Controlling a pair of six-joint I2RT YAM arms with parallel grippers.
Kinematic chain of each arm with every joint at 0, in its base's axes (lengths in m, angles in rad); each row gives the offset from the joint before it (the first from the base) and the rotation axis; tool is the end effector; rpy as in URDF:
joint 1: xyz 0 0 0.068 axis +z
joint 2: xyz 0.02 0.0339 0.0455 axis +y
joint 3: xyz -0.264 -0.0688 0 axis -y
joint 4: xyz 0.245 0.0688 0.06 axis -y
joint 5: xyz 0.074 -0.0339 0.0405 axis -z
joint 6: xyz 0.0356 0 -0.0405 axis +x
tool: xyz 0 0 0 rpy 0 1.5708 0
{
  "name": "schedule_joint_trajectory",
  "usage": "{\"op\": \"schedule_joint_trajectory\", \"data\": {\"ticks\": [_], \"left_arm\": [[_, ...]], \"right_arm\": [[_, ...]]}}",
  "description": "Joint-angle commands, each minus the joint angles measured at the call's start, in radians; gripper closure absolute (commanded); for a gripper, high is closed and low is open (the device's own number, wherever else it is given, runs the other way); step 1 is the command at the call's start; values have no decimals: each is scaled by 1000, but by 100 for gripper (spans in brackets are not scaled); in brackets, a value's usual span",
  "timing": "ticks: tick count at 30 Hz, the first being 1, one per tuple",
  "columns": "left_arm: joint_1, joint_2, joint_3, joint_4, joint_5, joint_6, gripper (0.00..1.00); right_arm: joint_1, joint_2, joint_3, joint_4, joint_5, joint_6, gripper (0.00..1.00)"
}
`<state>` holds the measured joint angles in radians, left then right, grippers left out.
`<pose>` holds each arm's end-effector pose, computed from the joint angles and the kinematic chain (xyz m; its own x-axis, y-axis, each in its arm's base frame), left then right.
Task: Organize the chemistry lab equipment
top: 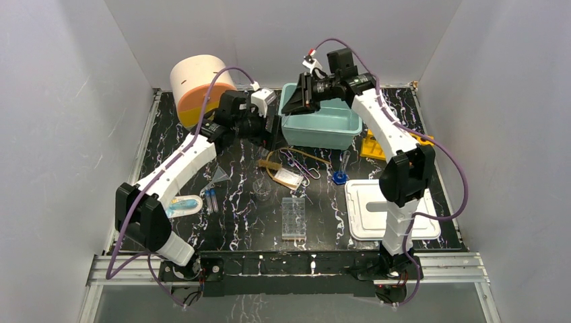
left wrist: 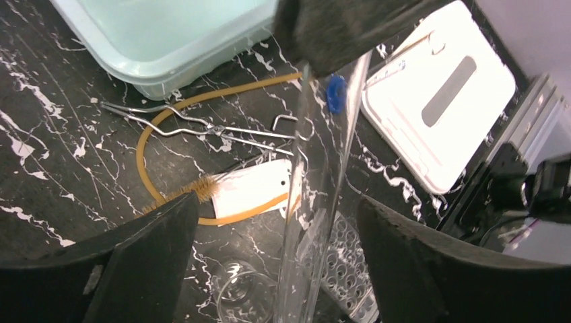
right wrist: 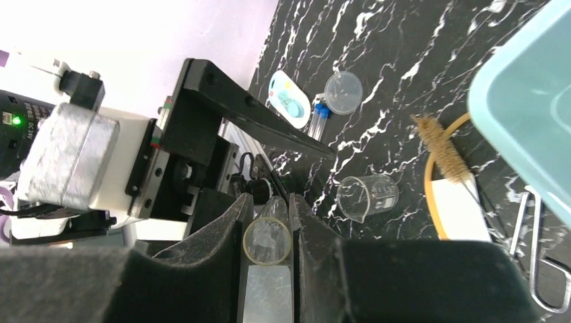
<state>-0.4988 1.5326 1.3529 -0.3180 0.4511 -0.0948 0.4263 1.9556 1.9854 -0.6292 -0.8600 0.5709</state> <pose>0.3042 -0.1834 0.3419 -0.4900 0.1699 -0.8550 0.7238 0.6260 -0.2904 0.3917 0.2075 0.3706 -0.8859 -0.0151 -0.4637 -0.4288 0.4082 0.8059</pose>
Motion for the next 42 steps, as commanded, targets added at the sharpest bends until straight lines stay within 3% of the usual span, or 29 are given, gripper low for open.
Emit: {"op": "schedule_joint_trajectory", "data": {"ticks": [1, 7, 13, 23, 27, 30, 37, 42], "left_arm": [[24, -26, 76, 17, -38, -73, 10], [65, -78, 74, 62, -15, -134, 5], [78, -102, 48, 81, -64, -173, 4], [78, -67, 16, 51, -80, -196, 3], [78, -56, 3, 52, -76, -196, 3], [78, -49, -13, 48, -74, -196, 3], [78, -42, -45, 35, -96, -183, 3], [78, -35, -50, 31, -117, -193, 3]], "right_arm": [[-67, 18, 156, -107, 25, -73, 77], [-188, 39, 276, -184, 64, -105, 78], [-349, 14, 320, -248, 211, -157, 79], [-590, -113, 205, -195, 309, -160, 80], [-613, -178, 107, -121, 347, -121, 80], [-615, -252, 14, -62, 482, -121, 80], [-615, -287, -19, -100, 823, -285, 80], [-611, -316, -110, -55, 885, -327, 80]]}}
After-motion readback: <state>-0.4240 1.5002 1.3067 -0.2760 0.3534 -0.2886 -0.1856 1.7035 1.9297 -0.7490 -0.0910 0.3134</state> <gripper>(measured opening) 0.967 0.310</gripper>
